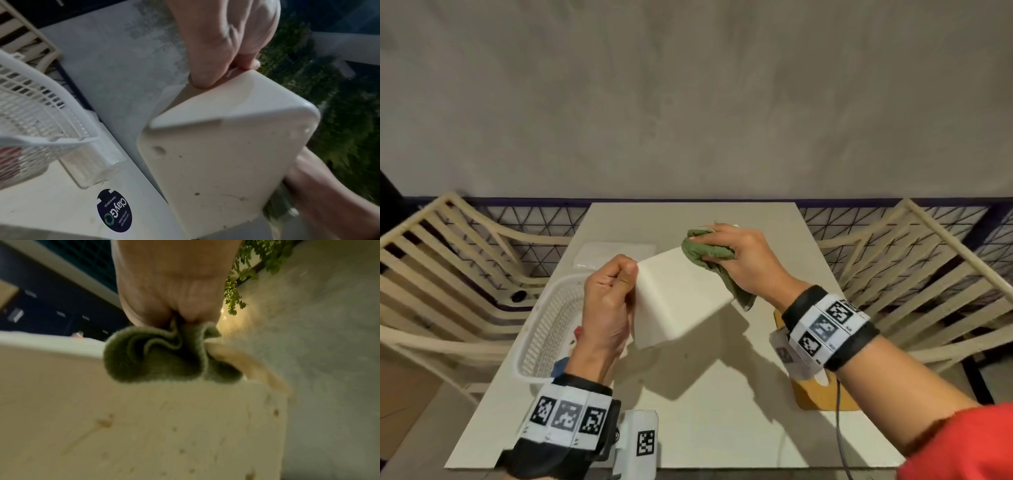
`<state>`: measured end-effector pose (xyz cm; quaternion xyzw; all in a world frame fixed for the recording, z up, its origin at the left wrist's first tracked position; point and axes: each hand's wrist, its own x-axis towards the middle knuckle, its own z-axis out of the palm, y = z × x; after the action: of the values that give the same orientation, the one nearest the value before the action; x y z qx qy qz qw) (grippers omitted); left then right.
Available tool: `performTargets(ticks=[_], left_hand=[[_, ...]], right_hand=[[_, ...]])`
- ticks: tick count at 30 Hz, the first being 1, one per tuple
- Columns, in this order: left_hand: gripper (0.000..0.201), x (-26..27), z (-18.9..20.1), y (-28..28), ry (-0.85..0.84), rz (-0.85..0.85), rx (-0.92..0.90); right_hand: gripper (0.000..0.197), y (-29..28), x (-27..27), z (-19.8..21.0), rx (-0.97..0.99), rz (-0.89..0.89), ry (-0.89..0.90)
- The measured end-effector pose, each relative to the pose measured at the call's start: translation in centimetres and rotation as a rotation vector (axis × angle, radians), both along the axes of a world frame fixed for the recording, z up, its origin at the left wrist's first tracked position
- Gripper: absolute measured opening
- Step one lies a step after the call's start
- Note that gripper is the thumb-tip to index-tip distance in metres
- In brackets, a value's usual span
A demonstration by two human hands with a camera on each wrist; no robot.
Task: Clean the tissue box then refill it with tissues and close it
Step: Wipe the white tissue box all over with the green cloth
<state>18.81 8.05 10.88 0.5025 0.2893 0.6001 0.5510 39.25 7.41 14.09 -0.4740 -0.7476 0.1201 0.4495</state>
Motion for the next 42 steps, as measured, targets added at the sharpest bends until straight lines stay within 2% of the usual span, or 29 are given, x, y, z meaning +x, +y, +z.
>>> performTargets(ticks=[2,5,6,8,10,14,16,20,22,23,25,27,29,31,33,36,38,40,42], left_hand=[[0.036,0.3,0.0,-0.1,0.024,0.003,0.025],[0.028,0.4,0.2,-0.1,-0.057,-0.022,0.009],[0.026,0.3,0.3,-0.2,-0.073,-0.028,0.001],[0.025,-0.5,0.4,-0.2,-0.089,-0.009,-0.015],[0.032,-1.1,0.6,-0.2,-0.093,-0.008,-0.016],[0.033,-1.6,0.7,-1.0,-0.054,-0.021,-0.078],[0.036,-2.1,0.7,-1.0,0.118,-0.057,-0.101],[0.026,-1.8,0.9,0.0,0.848,-0.226,0.042],[0.008,-0.6,1.1,0.2,1.051,-0.154,0.139],[0.009,0.2,1.4,0.1,1.128,-0.083,0.200],[0.012,1.8,2.2,0.0,1.219,0.096,0.280],[0.012,2.9,2.7,0.0,1.179,0.254,0.231],[0.013,3.4,2.9,-0.3,1.141,0.327,0.151],[0.016,3.4,2.8,-0.5,1.047,0.322,0.082],[0.018,2.9,2.6,-0.8,1.025,0.323,0.048],[0.013,3.2,2.3,-1.5,1.078,0.299,0.067],[0.014,3.9,2.1,-1.9,1.058,0.277,0.053],[0.014,3.9,2.0,-1.8,1.018,0.301,0.006],[0.013,3.4,1.9,-1.4,0.996,0.297,-0.022]], right_hand=[[0.027,-0.3,-1.4,0.0,0.018,-0.009,-0.016],[0.030,-1.8,-4.2,-0.1,0.082,0.213,-0.042],[0.032,-1.6,-3.6,0.0,0.078,0.219,-0.062],[0.037,-0.2,-1.0,0.4,0.002,0.091,-0.119],[0.044,0.9,1.6,1.1,-0.141,-0.028,-0.268],[0.038,1.3,2.5,2.1,-0.288,0.060,-0.508],[0.037,1.0,2.4,2.6,-0.272,0.067,-0.613],[0.032,1.0,1.5,3.9,-0.124,0.030,-0.810],[0.031,1.3,1.0,4.5,-0.052,-0.009,-0.890],[0.032,1.3,0.9,4.6,-0.030,-0.029,-0.911],[0.039,1.3,0.9,4.6,0.013,-0.053,-0.888],[0.047,1.2,0.5,4.6,0.049,-0.083,-0.766],[0.041,0.5,0.0,4.2,0.109,-0.077,-0.596],[0.027,-0.6,0.6,2.3,0.184,0.024,-0.495],[0.032,-1.4,2.9,-0.2,0.174,0.053,-0.445],[0.033,-1.0,5.3,-0.6,0.115,-0.170,-0.262],[0.032,-0.5,3.7,0.4,0.158,-0.253,-0.183],[0.029,-1.1,1.0,0.0,0.197,-0.118,-0.219],[0.029,-2.7,0.7,-2.0,0.192,0.049,-0.312]])
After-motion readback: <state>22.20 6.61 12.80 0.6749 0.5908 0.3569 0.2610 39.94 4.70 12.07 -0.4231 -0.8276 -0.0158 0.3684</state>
